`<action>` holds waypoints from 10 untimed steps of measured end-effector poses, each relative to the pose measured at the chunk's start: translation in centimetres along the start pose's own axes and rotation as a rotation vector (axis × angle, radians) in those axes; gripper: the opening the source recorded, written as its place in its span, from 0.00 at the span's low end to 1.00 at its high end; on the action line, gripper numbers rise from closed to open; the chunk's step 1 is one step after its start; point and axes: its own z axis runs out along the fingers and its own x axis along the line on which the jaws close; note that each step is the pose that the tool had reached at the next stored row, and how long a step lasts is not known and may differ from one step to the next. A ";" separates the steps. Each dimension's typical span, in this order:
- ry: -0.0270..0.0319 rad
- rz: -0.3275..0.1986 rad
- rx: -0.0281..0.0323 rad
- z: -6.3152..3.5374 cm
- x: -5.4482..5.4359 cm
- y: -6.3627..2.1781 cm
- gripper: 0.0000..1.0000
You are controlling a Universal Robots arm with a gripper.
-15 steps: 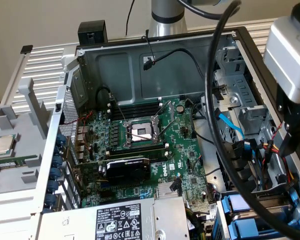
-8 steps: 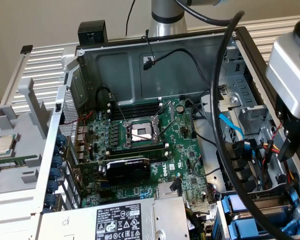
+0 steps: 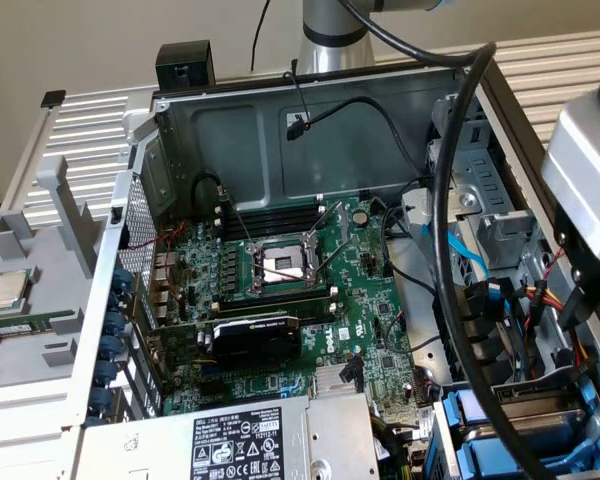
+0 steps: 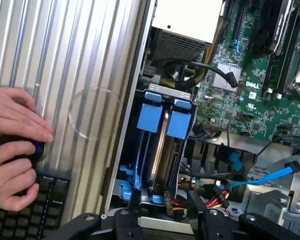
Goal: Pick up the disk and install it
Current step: 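Insert the first disk wire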
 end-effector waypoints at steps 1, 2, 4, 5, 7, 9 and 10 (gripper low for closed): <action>-0.0066 -0.002 0.0010 0.05 0.0 0.00 0.49; -0.0129 -0.004 0.0019 0.11 0.1 0.01 0.49; -0.0207 -0.007 0.0009 0.29 0.3 0.05 0.49; -0.0226 -0.009 -0.0010 0.41 0.4 0.08 0.49; -0.0248 -0.014 -0.0048 0.67 0.6 0.13 0.49; -0.0277 -0.020 -0.0073 0.92 0.7 0.16 0.49; -0.0295 -0.023 -0.0082 1.02 0.7 0.17 0.49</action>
